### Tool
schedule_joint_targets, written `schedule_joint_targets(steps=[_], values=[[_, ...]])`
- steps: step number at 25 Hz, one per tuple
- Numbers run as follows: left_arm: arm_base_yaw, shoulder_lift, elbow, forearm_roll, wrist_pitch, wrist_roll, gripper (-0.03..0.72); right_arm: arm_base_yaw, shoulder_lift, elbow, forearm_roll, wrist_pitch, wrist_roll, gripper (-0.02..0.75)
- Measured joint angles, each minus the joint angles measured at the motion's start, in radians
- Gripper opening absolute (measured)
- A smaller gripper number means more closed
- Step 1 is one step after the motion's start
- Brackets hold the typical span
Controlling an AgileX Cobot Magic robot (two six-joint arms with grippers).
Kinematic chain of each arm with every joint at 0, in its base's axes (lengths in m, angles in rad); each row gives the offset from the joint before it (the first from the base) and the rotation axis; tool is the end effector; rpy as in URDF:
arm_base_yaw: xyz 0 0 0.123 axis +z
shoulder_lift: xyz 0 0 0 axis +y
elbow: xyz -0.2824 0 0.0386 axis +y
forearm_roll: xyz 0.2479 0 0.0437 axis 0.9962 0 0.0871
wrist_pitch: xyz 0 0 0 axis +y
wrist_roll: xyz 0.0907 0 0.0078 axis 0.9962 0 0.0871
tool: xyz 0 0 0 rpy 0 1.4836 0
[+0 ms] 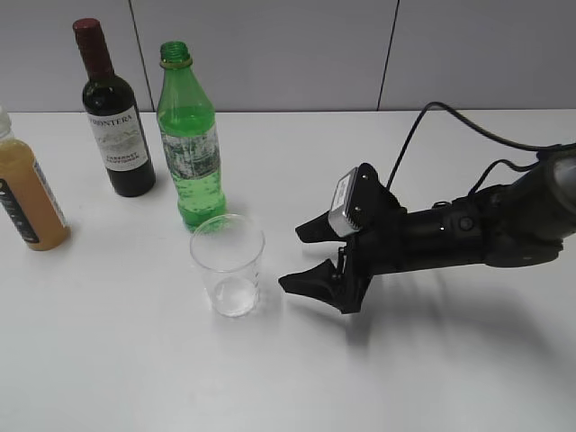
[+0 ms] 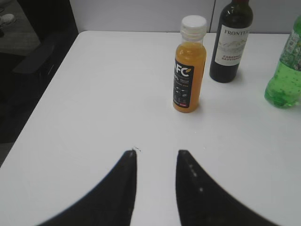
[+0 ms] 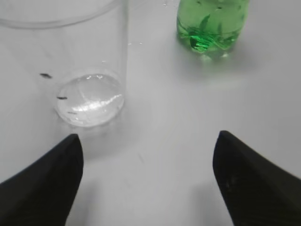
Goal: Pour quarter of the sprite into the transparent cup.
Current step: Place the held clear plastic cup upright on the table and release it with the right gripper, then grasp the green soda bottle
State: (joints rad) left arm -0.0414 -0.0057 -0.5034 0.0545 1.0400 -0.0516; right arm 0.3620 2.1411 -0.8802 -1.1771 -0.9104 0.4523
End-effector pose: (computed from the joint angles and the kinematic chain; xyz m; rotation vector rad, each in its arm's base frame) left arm -0.0052 0.0045 0.2799 -0.0124 2.0133 0.0057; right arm 0.3031 0.1857 0.0762 -1.2765 1.7229 0.8307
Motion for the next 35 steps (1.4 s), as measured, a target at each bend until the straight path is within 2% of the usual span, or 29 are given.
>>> schedule_joint_targets(steps=[3, 11, 14, 19, 21, 23, 27, 29, 32, 35], values=[[0.000, 0.000, 0.000, 0.000, 0.000, 0.000, 0.228, -0.015, -0.065, 0.026, -0.032, 0.067, 0.003, 0.668], [0.000, 0.000, 0.000, 0.000, 0.000, 0.000, 0.228, -0.016, -0.275, 0.037, -0.042, 0.381, 0.045, 0.652], [0.000, 0.000, 0.000, 0.000, 0.000, 0.000, 0.228, -0.016, -0.349, 0.037, 0.021, 0.528, 0.053, 0.645], [0.000, 0.000, 0.000, 0.000, 0.000, 0.000, 0.228, -0.020, -0.413, -0.009, 0.216, 0.910, 0.055, 0.629], [0.000, 0.000, 0.000, 0.000, 0.000, 0.000, 0.228, -0.031, -0.416, -0.047, 0.331, 1.040, 0.039, 0.627], [0.000, 0.000, 0.000, 0.000, 0.000, 0.000, 0.228, -0.055, -0.416, -0.088, 0.482, 1.134, -0.055, 0.624], [0.000, 0.000, 0.000, 0.000, 0.000, 0.000, 0.228, -0.129, -0.416, -0.180, 0.898, 1.287, -0.350, 0.615], [0.000, 0.000, 0.000, 0.000, 0.000, 0.000, 0.228, -0.175, -0.416, -0.226, 1.060, 1.376, -0.452, 0.611], [0.000, 0.000, 0.000, 0.000, 0.000, 0.000, 0.228, -0.230, -0.416, -0.303, 1.163, 1.537, -0.512, 0.604], [0.000, 0.000, 0.000, 0.000, 0.000, 0.000, 0.228, -0.267, -0.416, -0.386, 1.184, 1.713, -0.525, 0.601]])
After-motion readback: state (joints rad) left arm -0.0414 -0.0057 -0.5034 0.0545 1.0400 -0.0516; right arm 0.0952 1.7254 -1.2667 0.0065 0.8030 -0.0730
